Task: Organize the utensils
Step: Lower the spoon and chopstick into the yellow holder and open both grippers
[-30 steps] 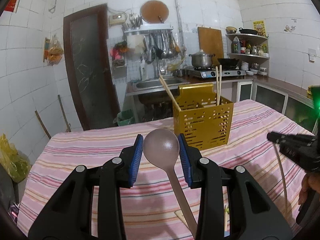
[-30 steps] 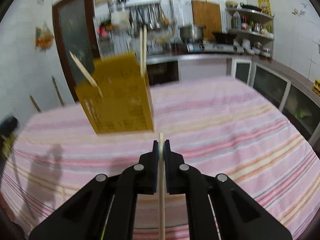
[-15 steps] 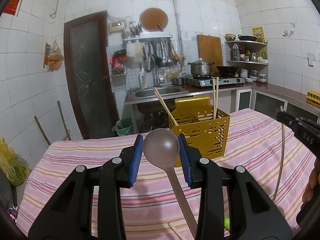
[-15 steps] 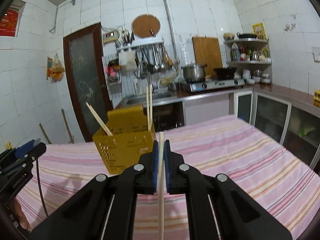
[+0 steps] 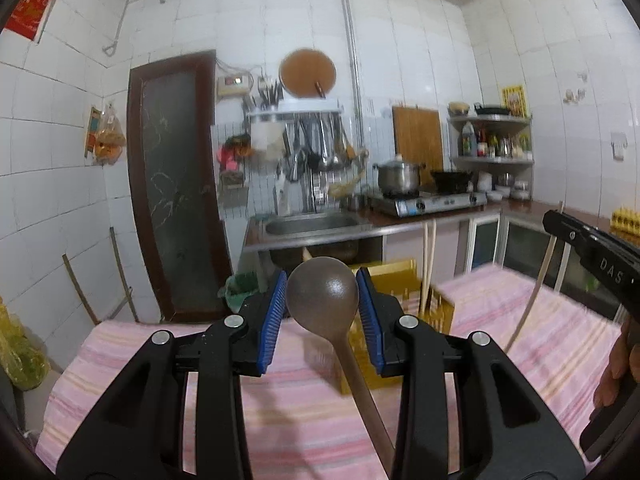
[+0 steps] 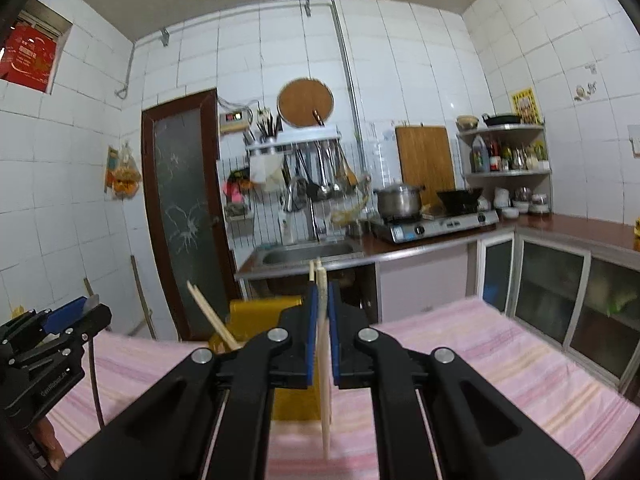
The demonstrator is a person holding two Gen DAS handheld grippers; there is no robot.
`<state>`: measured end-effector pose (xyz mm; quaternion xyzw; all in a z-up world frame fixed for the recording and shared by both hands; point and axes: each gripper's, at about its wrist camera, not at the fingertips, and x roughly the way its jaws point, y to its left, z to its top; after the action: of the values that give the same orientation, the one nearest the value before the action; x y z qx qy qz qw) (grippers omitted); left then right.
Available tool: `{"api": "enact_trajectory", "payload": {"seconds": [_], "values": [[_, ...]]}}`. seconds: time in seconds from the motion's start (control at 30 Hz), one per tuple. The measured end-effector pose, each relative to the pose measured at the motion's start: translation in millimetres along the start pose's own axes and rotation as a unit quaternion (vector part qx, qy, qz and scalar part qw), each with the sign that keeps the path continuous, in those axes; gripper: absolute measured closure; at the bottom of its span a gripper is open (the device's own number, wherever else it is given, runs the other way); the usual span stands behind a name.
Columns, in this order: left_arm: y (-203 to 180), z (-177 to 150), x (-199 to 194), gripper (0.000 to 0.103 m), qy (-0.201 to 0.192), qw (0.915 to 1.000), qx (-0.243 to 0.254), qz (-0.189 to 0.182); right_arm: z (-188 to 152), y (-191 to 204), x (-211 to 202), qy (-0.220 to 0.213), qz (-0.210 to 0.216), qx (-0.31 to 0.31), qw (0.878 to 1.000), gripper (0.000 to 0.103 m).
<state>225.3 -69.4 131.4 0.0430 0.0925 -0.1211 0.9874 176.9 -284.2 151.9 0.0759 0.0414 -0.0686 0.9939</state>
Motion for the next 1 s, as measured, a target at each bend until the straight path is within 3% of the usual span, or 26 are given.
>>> {"api": "enact_trajectory", "payload": {"seconds": [0.2,0.37,0.7,1.0], "values": [[4,47,26,0.068,-0.055,0.9982,-0.003,0.022,56,22,19,-0.049,0.011,-0.025,0.998,0.097],[5,64,66,0.068,-0.076,0.9964,-0.015,0.032,76,34,41,-0.064,0.015,-0.033,0.997,0.097],[-9,27,151,0.068,-0.096,0.9935,0.015,0.059,49,39,105,-0.047,0.020,-0.040,0.998,0.097],[-13,-7,181,0.068,-0.067,0.9963,0.010,0.053,5,22,136,0.022,0.011,-0.037,0.999,0.097]]}}
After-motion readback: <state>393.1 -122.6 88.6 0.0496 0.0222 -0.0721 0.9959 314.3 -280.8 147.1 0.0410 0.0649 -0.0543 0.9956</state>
